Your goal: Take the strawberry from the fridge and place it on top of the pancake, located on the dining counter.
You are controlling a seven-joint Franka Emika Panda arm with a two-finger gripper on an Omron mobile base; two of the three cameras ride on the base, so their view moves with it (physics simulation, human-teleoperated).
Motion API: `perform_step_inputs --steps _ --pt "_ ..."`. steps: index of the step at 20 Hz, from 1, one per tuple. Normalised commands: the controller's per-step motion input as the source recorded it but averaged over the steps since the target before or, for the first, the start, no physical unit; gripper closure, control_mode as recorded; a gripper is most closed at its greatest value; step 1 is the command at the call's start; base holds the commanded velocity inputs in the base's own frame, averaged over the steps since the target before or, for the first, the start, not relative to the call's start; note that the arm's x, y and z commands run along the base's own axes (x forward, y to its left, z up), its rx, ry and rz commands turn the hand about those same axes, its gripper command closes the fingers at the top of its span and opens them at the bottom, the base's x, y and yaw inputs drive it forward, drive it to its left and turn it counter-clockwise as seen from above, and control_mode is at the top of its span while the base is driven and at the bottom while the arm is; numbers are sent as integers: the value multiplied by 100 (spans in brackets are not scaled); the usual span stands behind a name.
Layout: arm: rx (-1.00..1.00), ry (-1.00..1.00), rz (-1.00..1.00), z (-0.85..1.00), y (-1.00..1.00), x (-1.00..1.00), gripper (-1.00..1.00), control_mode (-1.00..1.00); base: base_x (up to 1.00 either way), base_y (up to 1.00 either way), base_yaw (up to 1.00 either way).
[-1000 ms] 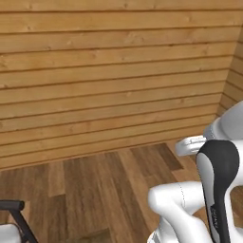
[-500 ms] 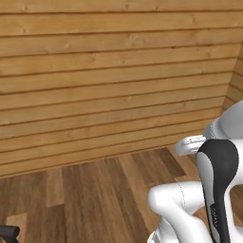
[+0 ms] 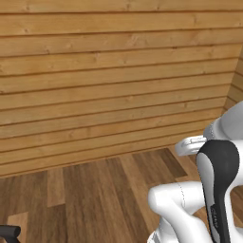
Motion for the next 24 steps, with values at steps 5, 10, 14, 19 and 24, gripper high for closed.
perform_step_inputs --steps 5,10,14,19,24 --pt "0 0 0 0 0 0 100 100 100 95 -1" --pt "0 0 0 0 0 0 100 100 100 80 -7" --pt "0 0 0 0 0 0 100 100 100 74 -6" --pt "0 0 0 0 0 0 100 100 100 65 -9" --pt "0 0 0 0 0 0 100 100 91 82 -14"
